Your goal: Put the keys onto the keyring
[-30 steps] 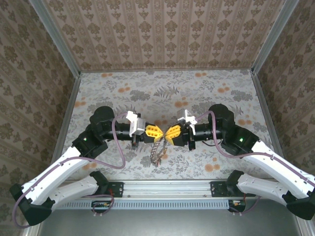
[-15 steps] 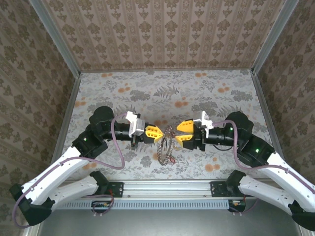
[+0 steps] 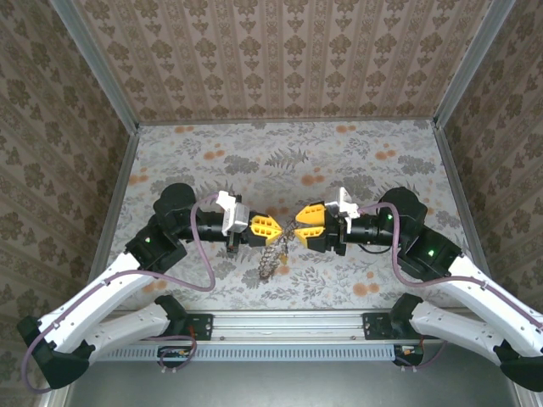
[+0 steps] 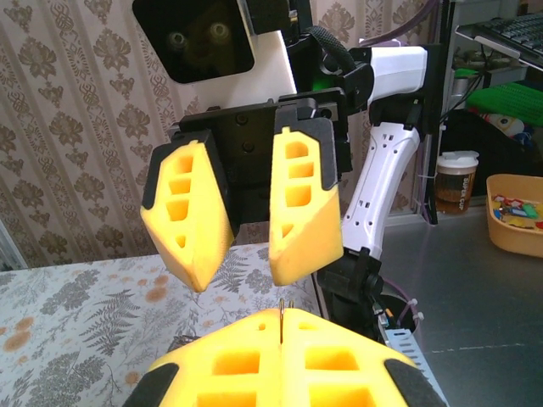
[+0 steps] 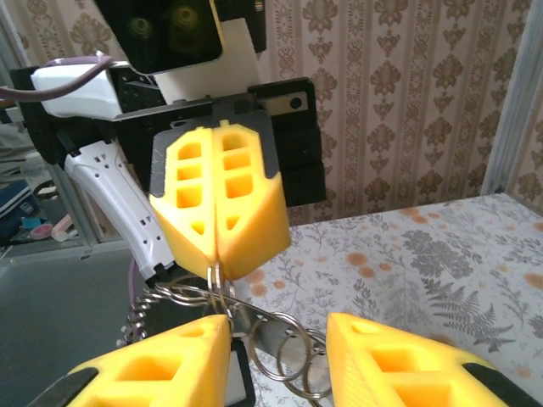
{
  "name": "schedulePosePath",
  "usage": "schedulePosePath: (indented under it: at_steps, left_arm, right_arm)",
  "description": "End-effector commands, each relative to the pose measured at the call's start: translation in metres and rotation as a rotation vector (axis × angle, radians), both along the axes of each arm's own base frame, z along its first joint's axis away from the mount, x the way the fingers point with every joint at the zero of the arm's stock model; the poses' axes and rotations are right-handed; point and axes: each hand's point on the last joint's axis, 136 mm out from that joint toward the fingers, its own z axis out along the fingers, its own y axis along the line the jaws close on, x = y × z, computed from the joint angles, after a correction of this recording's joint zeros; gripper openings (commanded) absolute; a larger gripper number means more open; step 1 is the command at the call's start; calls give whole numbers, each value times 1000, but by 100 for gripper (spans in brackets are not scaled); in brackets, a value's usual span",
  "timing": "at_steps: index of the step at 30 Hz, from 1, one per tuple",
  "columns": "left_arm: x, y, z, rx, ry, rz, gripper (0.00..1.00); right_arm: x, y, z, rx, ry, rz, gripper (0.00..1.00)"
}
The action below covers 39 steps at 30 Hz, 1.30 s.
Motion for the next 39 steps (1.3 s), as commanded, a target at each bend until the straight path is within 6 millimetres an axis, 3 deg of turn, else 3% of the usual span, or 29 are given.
schedulePosePath:
  at_steps: [1, 10, 24, 32, 38, 39]
  left_arm:
    - [-3, 1, 13, -49, -25, -19, 0]
    - [0, 2, 14, -53, -22, -9, 0]
    - [4, 0, 12, -44, -18, 11, 0]
    - [5, -1, 12, -41, -11, 7, 0]
    - [19, -2, -7, 86, 17, 96, 0]
    - [22, 1, -11, 120, 15, 122, 8]
  right_arm:
    - [-8, 6, 8, 30, -27, 58, 36]
    - [-11, 15, -4, -15, -4, 96, 31]
    - [-17, 19, -3, -27, -23, 124, 26]
    - [-9, 21, -6, -60, -16, 90, 1]
    - [1, 15, -9, -134, 5, 16, 0]
    - [3, 13, -10, -149, 6, 4, 0]
